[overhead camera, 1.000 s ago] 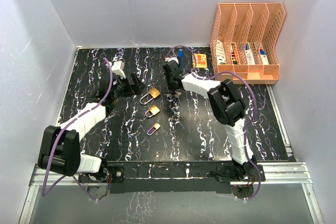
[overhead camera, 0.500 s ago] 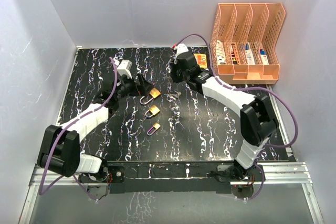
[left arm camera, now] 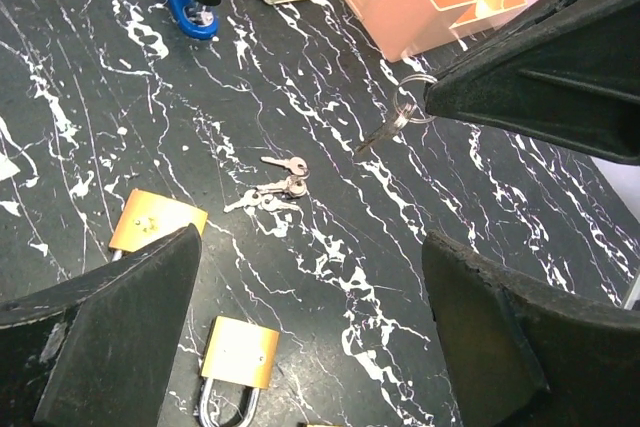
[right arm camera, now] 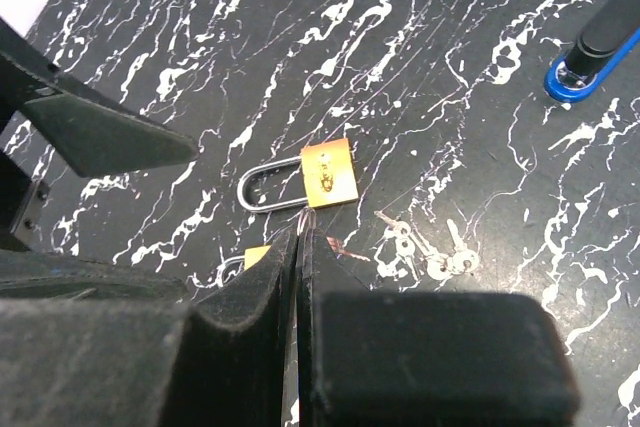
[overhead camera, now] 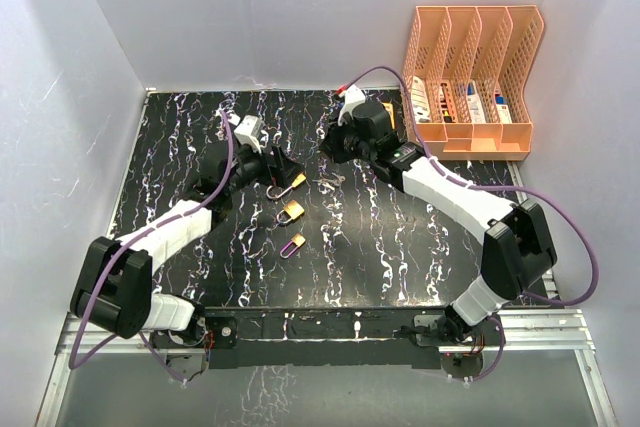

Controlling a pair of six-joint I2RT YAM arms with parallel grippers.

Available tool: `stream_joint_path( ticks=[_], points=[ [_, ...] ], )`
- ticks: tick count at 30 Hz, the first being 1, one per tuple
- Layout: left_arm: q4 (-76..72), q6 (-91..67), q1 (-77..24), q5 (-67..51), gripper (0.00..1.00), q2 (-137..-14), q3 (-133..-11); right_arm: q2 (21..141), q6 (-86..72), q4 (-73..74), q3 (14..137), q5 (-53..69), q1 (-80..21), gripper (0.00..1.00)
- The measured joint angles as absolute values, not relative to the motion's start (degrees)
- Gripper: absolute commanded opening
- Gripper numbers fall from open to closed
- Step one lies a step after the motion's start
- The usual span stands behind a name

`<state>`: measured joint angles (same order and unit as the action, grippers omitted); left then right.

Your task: Unlock with the key

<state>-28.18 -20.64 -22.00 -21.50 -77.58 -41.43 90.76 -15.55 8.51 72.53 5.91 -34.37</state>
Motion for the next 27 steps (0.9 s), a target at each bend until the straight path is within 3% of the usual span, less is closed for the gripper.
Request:
stream_joint_path(
  ticks=[8,19,27],
  points=[
    [-37.9,-19.2,-22.0,-26.1,0.91,-80.6,-38.9,88.3,-15.4,8.6,72.3,8.6,-34.2,0.00],
    [-48.0,-17.1,-22.2,-34.0,0.84,-86.0,-38.1,86.9,-14.9,9.0,72.3,10.3,-33.3,0.00],
    [-51.9,-16.8,-23.0,-36.8,0.72,-88.8,-38.3,85.7,-14.7,9.2,72.2,11.1,-33.3,0.00]
  ],
)
